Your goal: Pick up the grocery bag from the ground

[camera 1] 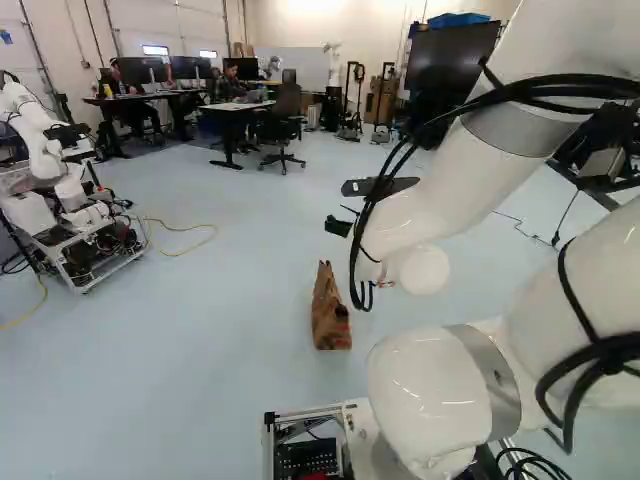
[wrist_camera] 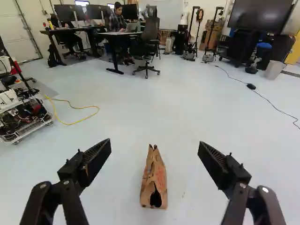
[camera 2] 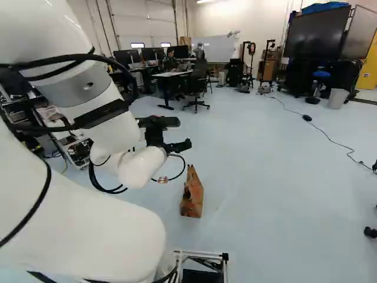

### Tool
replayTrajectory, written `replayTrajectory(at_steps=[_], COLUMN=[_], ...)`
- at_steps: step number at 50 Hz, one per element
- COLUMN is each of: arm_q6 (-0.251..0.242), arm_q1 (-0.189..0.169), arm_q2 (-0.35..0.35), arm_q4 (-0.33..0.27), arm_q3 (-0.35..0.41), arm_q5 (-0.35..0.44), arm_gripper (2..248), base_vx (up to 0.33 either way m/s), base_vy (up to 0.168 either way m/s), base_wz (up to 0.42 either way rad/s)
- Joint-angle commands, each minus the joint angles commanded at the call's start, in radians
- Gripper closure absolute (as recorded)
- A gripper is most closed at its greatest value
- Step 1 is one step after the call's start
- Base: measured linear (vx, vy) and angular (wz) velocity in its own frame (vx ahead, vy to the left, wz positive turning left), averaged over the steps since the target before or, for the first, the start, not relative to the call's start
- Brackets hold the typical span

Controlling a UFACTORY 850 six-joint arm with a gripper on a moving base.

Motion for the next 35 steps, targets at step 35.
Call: replayTrajectory(at_steps=[35], arm_q6=[0.0], arm_q1=[0.0], arm_q2=[-0.066], arm_q4=[0.0], arm_q3=[-0.056], arm_q5=[-0.002], arm_gripper=[3], base_vx=[0.165], base_vy=[0.004], base_wz=[-0.014])
